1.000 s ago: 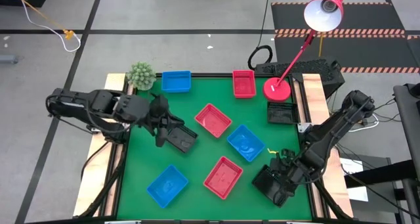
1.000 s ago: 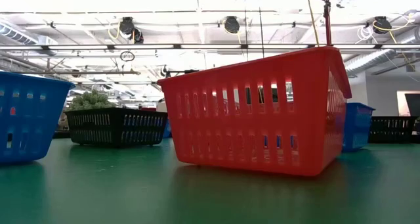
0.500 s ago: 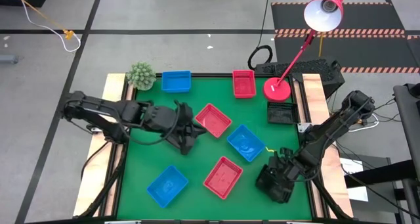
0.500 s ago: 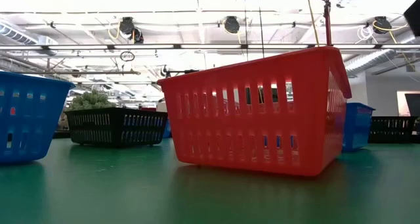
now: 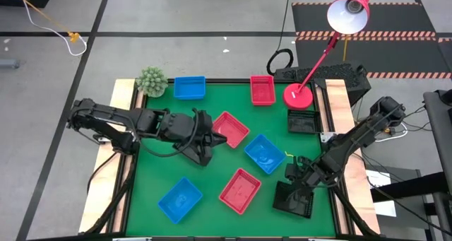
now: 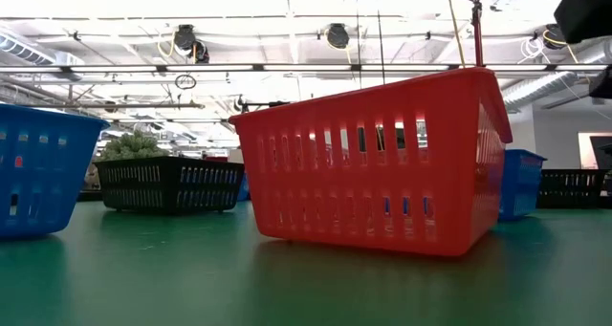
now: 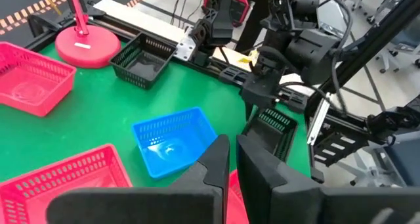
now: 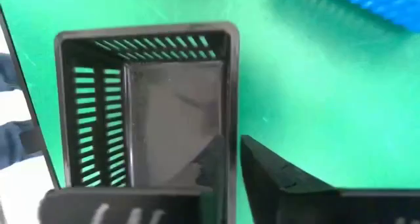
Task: Stack baskets by color
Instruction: Stack the bottom black bin on top of the right black bin
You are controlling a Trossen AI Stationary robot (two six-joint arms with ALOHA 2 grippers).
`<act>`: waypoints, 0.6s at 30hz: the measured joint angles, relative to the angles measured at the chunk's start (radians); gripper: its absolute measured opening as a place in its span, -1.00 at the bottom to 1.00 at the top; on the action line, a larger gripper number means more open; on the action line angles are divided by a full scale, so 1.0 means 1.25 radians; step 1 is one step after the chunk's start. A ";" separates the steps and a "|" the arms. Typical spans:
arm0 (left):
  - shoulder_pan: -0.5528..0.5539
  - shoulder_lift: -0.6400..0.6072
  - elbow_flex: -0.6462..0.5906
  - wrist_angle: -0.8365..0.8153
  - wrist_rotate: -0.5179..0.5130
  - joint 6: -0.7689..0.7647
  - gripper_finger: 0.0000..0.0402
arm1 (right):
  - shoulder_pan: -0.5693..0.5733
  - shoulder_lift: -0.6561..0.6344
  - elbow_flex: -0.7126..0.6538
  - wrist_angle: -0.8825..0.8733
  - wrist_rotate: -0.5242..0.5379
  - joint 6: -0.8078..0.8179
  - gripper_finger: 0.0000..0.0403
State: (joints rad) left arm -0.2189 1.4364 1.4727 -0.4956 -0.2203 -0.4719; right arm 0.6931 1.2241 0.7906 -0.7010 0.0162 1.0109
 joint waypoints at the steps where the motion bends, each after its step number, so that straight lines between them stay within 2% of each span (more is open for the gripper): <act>1: 0.001 0.000 0.000 0.000 0.000 0.002 -0.85 | 0.000 -0.004 0.000 -0.001 0.007 -0.003 -0.70; 7: 0.002 0.000 0.000 -0.001 0.000 0.002 -0.85 | 0.000 -0.011 0.000 0.001 0.010 -0.051 -0.34; 10: 0.002 0.000 0.000 -0.001 0.000 0.003 -0.85 | 0.000 -0.008 0.000 0.001 0.009 -0.070 -0.22; 14: 0.002 0.000 0.000 -0.001 0.000 0.004 -0.85 | 0.000 0.002 0.000 0.002 0.008 -0.084 -0.22; 18: 0.005 0.000 0.000 -0.001 0.000 0.004 -0.85 | 0.000 0.010 0.000 0.011 0.008 -0.095 -0.34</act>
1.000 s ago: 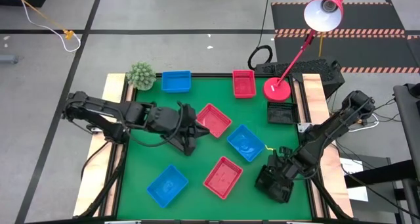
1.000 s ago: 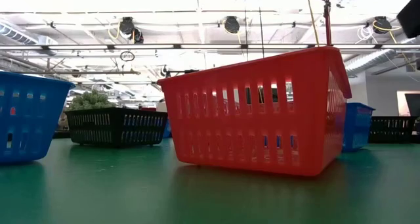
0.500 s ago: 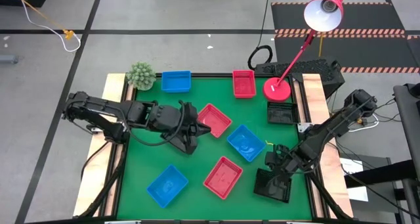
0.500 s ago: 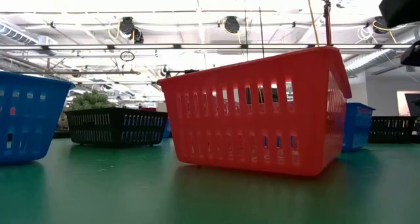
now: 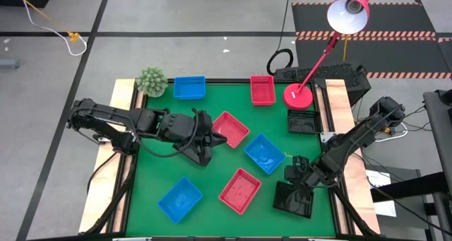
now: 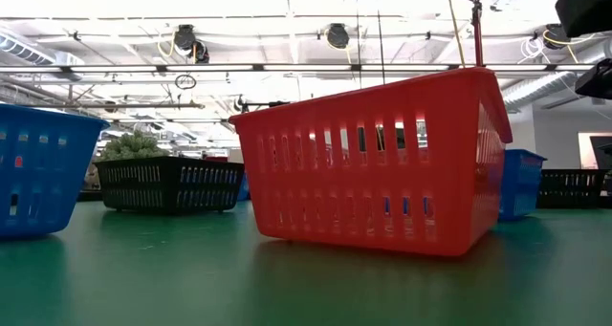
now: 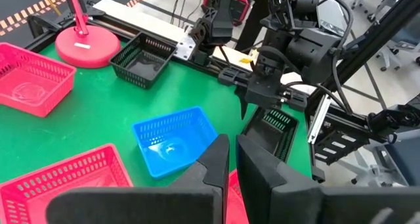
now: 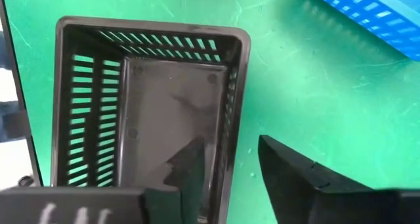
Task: Stack baskets by color
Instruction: Stack the bottom black bin on top of the right black bin
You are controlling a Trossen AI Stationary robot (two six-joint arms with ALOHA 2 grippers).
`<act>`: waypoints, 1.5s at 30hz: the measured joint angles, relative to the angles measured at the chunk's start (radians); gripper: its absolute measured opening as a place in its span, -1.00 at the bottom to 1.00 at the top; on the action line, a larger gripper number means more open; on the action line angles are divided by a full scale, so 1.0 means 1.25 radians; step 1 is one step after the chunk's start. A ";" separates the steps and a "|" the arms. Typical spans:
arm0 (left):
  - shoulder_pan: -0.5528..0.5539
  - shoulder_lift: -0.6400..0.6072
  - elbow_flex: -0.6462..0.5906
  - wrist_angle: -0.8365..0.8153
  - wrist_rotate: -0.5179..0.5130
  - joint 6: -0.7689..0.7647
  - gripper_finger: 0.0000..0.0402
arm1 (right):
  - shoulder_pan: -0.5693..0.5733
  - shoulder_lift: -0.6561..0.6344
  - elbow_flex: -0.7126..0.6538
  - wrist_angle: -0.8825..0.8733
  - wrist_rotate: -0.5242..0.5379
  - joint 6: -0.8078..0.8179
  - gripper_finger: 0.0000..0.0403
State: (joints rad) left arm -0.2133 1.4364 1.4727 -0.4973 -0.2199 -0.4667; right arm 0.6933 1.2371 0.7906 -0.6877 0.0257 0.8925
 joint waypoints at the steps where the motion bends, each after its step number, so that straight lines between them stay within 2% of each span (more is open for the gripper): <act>1: 0.002 0.000 0.000 0.000 0.000 0.000 -0.85 | 0.000 0.003 0.000 0.002 0.000 0.000 -0.39; 7: 0.011 0.000 0.000 0.000 0.000 0.008 -0.85 | -0.003 0.007 -0.055 0.091 -0.025 0.038 -0.69; 11: 0.012 0.000 0.000 0.000 0.000 0.009 -0.85 | -0.016 0.007 -0.063 0.092 -0.046 0.091 -0.94; 17: 0.013 0.000 0.000 0.000 0.000 0.013 -0.85 | -0.049 -0.016 -0.039 0.092 -0.067 0.102 -0.95; 23: 0.019 0.000 0.000 0.000 0.000 0.007 -0.85 | -0.103 -0.044 0.049 -0.001 -0.067 0.055 -0.97; 36: 0.018 0.000 0.000 0.000 0.000 0.004 -0.85 | -0.236 -0.047 0.343 -0.286 -0.066 -0.180 -0.97; 45: 0.017 0.000 0.000 0.000 0.008 -0.064 -0.85 | -0.365 -0.048 0.409 -0.424 -0.066 -0.465 -0.97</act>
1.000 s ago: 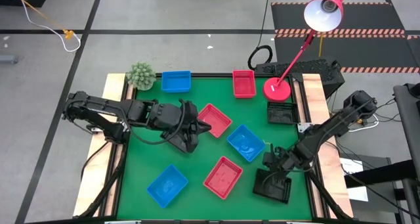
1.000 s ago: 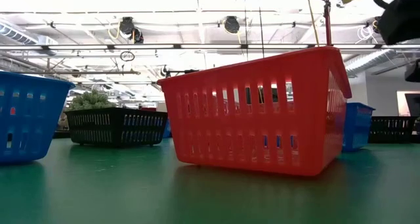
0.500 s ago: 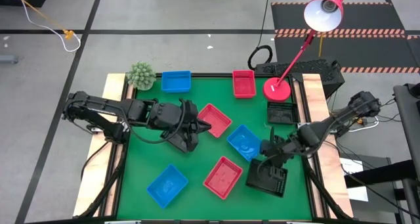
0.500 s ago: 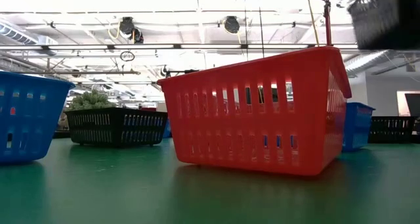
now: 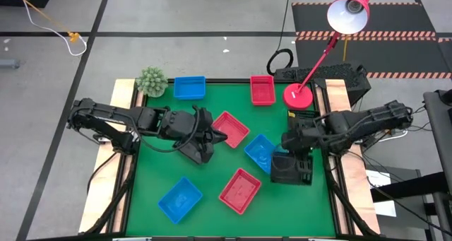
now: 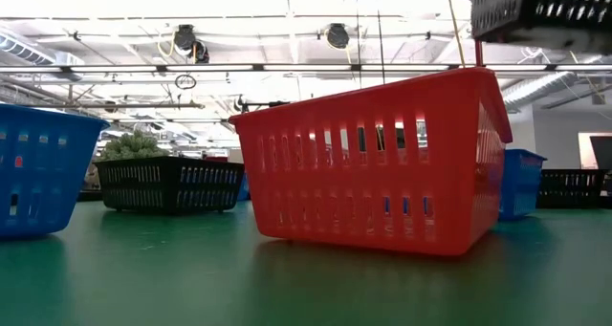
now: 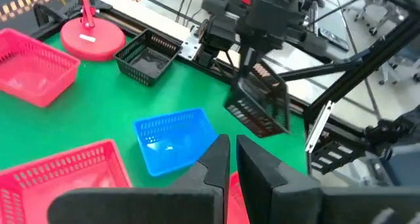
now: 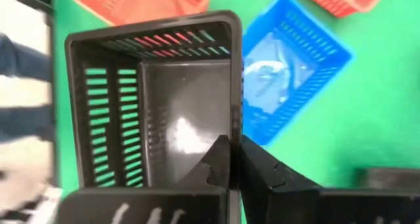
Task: Stack baskets by color
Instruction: Stack the bottom black bin on top of the right black bin
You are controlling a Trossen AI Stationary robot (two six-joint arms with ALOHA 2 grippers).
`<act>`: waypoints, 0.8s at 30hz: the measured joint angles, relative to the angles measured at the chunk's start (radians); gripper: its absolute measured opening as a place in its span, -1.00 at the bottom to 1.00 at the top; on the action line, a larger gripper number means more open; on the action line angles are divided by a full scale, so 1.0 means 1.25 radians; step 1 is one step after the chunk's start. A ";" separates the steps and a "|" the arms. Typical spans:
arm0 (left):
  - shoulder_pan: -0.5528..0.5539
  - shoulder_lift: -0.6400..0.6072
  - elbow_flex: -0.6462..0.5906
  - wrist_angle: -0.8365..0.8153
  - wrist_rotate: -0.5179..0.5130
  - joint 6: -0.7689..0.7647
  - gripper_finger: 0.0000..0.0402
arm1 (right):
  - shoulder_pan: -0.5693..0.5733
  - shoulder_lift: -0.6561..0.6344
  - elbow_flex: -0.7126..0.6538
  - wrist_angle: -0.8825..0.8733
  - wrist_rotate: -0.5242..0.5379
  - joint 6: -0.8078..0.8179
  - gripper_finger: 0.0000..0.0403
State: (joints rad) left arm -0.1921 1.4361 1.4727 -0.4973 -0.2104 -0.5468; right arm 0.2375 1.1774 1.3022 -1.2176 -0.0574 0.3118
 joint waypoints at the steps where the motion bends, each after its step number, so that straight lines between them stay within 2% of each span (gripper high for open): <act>1: 0.000 0.000 0.000 0.000 0.000 -0.015 -0.85 | -0.018 0.000 0.000 -0.010 0.000 -0.030 -0.97; 10: -0.044 -0.001 0.000 -0.003 0.001 -0.062 -0.85 | -0.207 0.000 0.000 -0.110 -0.081 -0.221 -0.97; 17: -0.055 -0.017 0.001 -0.072 0.000 -0.055 -0.85 | -0.333 0.001 0.037 -0.173 -0.079 -0.298 -0.97; 24: -0.040 -0.025 0.001 -0.105 0.000 0.049 -0.85 | -0.447 0.001 0.067 -0.226 -0.023 -0.435 -0.97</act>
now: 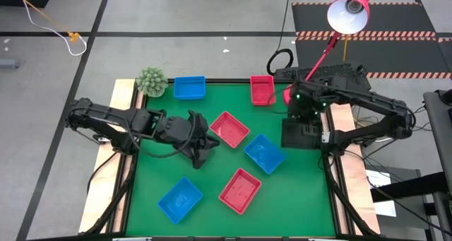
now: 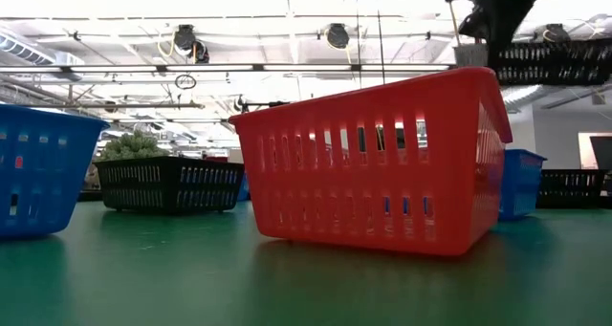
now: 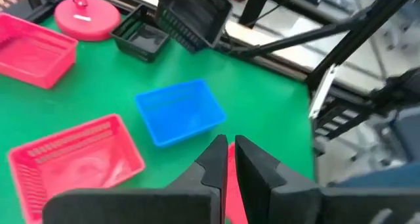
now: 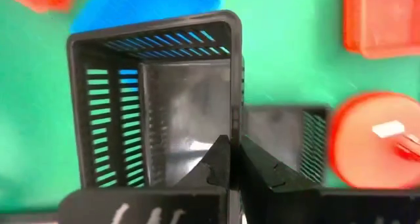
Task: Stack baskets by color
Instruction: Stack the bottom black bin on top of the right black bin
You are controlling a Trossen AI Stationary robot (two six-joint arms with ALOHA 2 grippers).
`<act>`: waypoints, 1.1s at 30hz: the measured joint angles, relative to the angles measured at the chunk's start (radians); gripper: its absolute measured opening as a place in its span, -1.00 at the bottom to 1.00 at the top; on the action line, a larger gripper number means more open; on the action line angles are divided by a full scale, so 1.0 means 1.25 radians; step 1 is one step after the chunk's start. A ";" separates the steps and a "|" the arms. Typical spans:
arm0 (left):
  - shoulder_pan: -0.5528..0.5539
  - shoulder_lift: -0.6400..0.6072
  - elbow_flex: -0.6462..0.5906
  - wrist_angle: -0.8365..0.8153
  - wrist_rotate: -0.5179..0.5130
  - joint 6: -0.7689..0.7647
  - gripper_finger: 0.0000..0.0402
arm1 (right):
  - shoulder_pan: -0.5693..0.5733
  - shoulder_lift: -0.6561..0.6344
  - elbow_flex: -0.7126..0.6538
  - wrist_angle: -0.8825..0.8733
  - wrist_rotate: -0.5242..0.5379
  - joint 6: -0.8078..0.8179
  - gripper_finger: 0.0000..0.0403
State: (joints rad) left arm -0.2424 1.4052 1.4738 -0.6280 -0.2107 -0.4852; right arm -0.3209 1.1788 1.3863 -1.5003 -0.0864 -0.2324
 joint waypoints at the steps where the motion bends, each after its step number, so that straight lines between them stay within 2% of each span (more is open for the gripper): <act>1: 0.002 0.000 0.000 -0.003 0.000 0.013 -0.85 | -0.016 0.000 0.000 -0.007 0.009 -0.027 -0.97; 9: 0.006 0.000 0.000 -0.031 0.000 0.040 -0.85 | -0.153 0.002 0.000 -0.013 0.006 -0.261 -0.97; 21: 0.028 0.000 0.000 -0.082 -0.019 0.025 -0.85 | -0.361 0.048 -0.046 -0.010 0.001 -0.415 -0.97; 24: 0.040 0.000 0.000 -0.082 -0.020 0.025 -0.85 | -0.406 0.068 -0.052 -0.009 -0.042 -0.444 -0.97; 33: 0.070 0.000 0.000 -0.082 -0.020 0.026 -0.85 | -0.483 0.110 -0.088 0.032 -0.062 -0.511 -0.97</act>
State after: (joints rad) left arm -0.1550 1.4052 1.4734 -0.7307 -0.2359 -0.4530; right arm -0.9241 1.3162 1.2757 -1.4602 -0.1633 -0.8707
